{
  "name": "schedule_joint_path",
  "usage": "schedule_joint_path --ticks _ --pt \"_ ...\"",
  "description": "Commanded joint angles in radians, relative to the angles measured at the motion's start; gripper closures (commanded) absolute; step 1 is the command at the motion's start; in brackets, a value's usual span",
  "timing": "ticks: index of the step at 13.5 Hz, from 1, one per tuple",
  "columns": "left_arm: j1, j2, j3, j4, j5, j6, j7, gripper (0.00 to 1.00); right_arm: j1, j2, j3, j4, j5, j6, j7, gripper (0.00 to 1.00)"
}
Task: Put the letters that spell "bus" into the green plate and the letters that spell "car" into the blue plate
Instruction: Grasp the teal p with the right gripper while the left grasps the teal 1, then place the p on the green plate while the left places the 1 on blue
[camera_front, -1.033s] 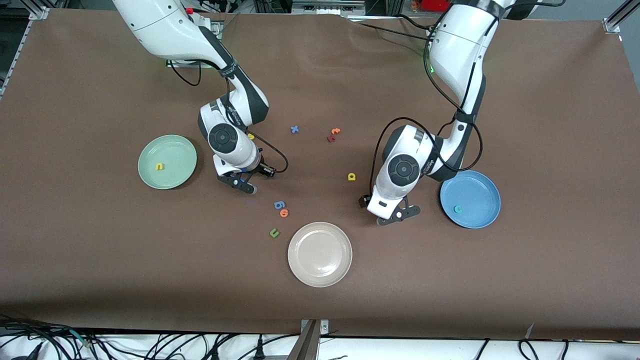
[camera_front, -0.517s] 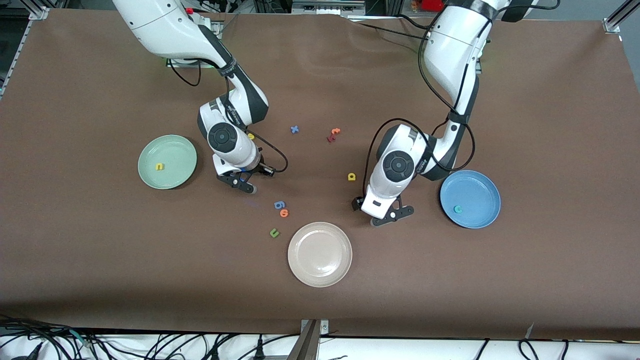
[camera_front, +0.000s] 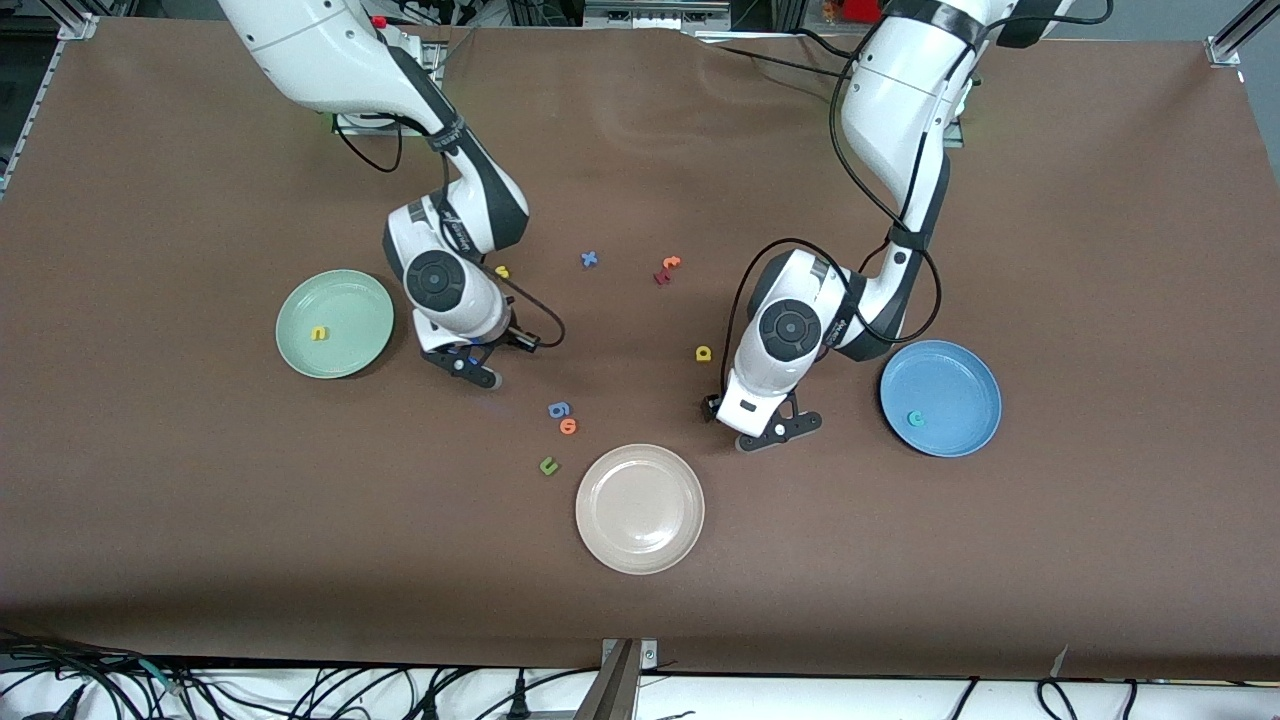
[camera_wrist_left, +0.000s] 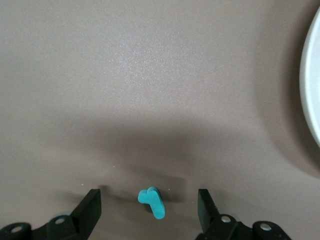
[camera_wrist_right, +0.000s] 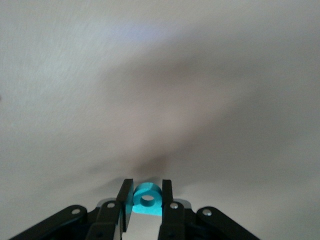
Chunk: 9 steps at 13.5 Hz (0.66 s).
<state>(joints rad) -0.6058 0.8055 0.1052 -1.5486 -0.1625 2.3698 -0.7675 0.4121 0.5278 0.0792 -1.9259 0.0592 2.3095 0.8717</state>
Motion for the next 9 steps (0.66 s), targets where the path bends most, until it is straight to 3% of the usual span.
schedule_joint_path --ticks 1,5,9 --pt "-0.009 0.012 0.011 0.016 -0.023 0.005 0.008 0.25 -0.012 -0.104 -0.054 0.028 0.007 -0.195 -0.100 0.92" --pt "-0.012 0.012 0.010 0.013 -0.026 0.005 0.005 0.32 -0.018 -0.153 -0.197 0.039 0.008 -0.310 -0.349 0.92" --pt "-0.020 0.021 0.010 0.012 -0.026 0.005 0.000 0.37 -0.042 -0.140 -0.335 0.018 0.028 -0.323 -0.642 0.92"
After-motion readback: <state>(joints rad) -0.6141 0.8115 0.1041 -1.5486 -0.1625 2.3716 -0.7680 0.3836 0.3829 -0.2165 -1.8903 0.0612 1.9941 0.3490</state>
